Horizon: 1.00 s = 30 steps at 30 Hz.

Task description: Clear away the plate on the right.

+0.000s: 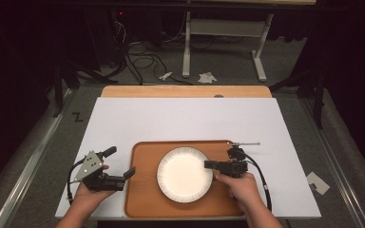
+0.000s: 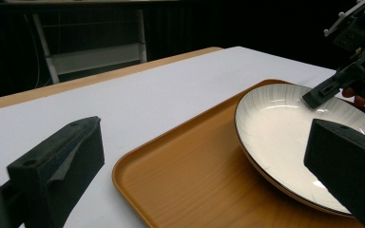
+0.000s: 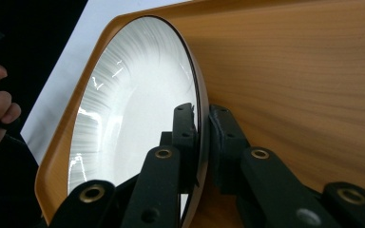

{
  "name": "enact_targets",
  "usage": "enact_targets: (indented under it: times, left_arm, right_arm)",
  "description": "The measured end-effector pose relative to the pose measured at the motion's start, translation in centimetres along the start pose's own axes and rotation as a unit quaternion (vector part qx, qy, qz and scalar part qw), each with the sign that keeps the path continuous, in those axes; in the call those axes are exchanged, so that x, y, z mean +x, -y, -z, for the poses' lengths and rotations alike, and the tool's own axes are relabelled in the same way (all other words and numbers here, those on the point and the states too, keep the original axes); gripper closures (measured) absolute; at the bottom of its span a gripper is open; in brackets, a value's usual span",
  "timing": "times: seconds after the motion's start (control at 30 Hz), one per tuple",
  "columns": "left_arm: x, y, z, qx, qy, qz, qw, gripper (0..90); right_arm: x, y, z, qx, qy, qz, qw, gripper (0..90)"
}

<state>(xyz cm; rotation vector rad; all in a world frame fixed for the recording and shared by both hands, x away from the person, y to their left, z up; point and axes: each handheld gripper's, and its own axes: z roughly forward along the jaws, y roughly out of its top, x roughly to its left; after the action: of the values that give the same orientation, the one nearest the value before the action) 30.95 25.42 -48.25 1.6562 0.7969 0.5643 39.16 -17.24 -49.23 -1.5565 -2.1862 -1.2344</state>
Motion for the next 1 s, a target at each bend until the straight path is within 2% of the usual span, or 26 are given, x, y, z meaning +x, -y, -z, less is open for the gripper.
enact_targets:
  times: [0.17, 1.0]
  left_arm:
    - [0.00, -0.01, 0.03, -0.001, 0.000, 0.000, 1.0000, 0.5]
    - [-0.03, 0.00, -0.02, 0.001, 0.003, 0.000, 1.0000, 0.5]
  right_arm:
    - [-0.08, 0.05, -0.12, 0.006, 0.013, 0.001, 0.9999, 81.6]
    - [-0.70, 0.20, -0.47, 0.022, 0.028, 0.002, 0.9994, 77.6]
